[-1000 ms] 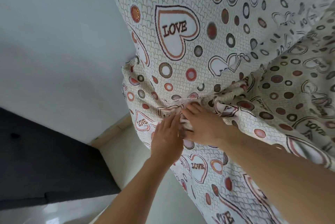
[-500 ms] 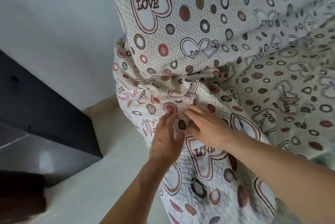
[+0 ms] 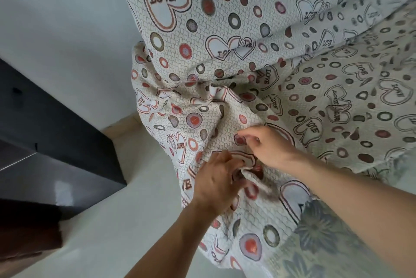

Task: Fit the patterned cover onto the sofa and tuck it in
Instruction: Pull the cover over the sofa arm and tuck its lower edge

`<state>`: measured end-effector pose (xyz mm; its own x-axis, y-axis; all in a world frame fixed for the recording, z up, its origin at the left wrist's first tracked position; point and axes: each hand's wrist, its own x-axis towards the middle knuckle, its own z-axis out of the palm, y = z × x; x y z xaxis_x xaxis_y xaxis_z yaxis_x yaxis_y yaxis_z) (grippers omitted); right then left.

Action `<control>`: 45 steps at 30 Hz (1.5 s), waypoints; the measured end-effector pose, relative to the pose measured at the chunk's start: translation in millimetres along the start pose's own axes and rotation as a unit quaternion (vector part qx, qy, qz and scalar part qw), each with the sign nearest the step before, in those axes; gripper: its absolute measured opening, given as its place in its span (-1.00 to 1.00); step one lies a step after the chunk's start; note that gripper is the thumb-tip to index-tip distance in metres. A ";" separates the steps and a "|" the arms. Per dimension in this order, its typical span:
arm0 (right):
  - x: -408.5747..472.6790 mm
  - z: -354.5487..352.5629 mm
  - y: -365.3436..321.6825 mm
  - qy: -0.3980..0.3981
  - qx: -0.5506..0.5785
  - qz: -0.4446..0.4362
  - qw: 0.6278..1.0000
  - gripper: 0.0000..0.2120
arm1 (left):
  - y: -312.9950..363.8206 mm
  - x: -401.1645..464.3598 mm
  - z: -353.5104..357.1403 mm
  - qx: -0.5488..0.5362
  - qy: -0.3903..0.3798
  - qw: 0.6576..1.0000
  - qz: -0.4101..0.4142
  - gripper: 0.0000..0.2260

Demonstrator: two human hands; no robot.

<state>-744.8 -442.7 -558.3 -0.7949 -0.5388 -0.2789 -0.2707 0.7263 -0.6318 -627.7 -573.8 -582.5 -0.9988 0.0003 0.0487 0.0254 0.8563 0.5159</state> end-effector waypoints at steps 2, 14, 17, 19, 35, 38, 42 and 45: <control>-4.3 -3.2 5.3 0.031 -0.006 -0.029 0.999 -0.68 | -1.1 9.3 -10.1 0.003 0.016 0.998 -0.065 -0.90; -19.7 -7.7 21.0 0.112 -0.164 -0.227 0.954 -0.41 | -33.6 44.7 -50.1 -0.424 0.130 0.839 -0.315 -0.43; -21.8 -0.3 24.3 0.019 -0.219 -0.199 0.955 -0.49 | -23.9 15.0 -33.1 -0.309 0.179 0.914 -0.194 -0.42; -19.7 4.5 27.9 -0.020 -0.208 -0.161 0.965 -0.66 | -21.7 -8.2 -18.8 -0.177 0.186 0.960 -0.112 -0.56; -70.1 12.2 47.2 0.026 -0.293 -0.243 0.924 -0.48 | 17.2 -41.6 12.8 -0.210 0.043 0.947 -0.241 -0.79; -83.0 10.4 48.2 0.103 -0.223 -0.205 0.947 -0.60 | 28.9 -47.8 3.1 -0.268 0.007 0.935 -0.232 -0.80; -115.3 -3.7 36.4 0.047 -0.163 -0.088 0.982 -0.93 | 49.8 -80.6 -9.0 -0.179 -0.054 0.967 -0.173 -0.75; -138.1 -21.8 34.7 -0.116 -0.126 -0.041 0.984 -0.63 | 78.7 -105.0 -10.1 -0.096 -0.133 0.974 -0.159 -0.77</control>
<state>-656.2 -333.7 -525.9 -0.6271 -0.6612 -0.4117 -0.4776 0.7440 -0.4674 -520.4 -511.7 -538.4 -0.9322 -0.0923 -0.3500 -0.3047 0.7222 0.6210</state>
